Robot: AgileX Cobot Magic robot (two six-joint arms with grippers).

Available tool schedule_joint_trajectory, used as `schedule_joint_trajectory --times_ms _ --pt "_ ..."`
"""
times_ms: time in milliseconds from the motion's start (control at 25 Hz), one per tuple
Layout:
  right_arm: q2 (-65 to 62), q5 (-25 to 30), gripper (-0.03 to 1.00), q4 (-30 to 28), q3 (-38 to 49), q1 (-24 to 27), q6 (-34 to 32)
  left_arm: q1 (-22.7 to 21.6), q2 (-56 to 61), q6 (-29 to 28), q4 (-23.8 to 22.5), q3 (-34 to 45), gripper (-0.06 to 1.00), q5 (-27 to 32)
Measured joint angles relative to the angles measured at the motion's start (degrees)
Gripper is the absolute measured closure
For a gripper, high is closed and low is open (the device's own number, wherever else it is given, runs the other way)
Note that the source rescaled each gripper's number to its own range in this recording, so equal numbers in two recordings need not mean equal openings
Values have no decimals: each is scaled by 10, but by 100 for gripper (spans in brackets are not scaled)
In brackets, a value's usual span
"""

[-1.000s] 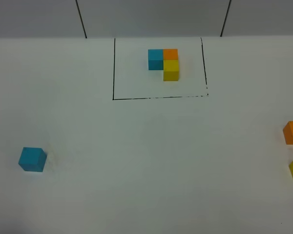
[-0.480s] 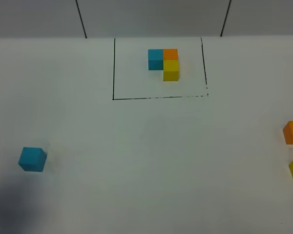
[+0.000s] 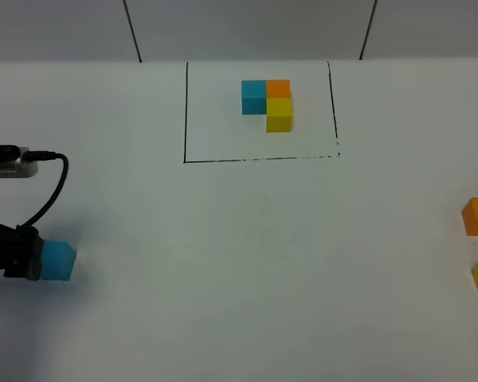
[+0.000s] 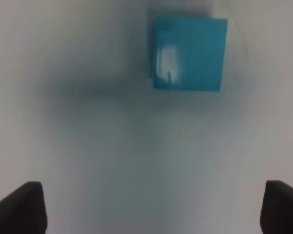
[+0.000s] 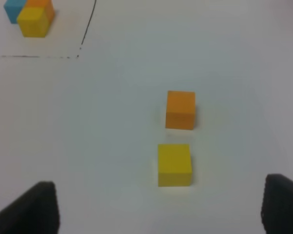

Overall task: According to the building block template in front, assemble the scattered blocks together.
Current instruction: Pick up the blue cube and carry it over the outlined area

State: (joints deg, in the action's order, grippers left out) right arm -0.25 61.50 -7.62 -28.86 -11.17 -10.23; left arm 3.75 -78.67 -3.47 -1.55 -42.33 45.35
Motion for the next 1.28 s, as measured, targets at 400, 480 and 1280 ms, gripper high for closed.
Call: schedule_joint_trajectory --times_ms 400,480,1280 --pt "0 0 26 0 0 0 0 9 -115 13 -1 -37 6 -68" --pt "0 0 26 0 0 0 0 19 -125 13 -1 -43 7 -75" --pt "0 0 26 0 0 0 0 33 -243 -5 2 -50 48 -131"
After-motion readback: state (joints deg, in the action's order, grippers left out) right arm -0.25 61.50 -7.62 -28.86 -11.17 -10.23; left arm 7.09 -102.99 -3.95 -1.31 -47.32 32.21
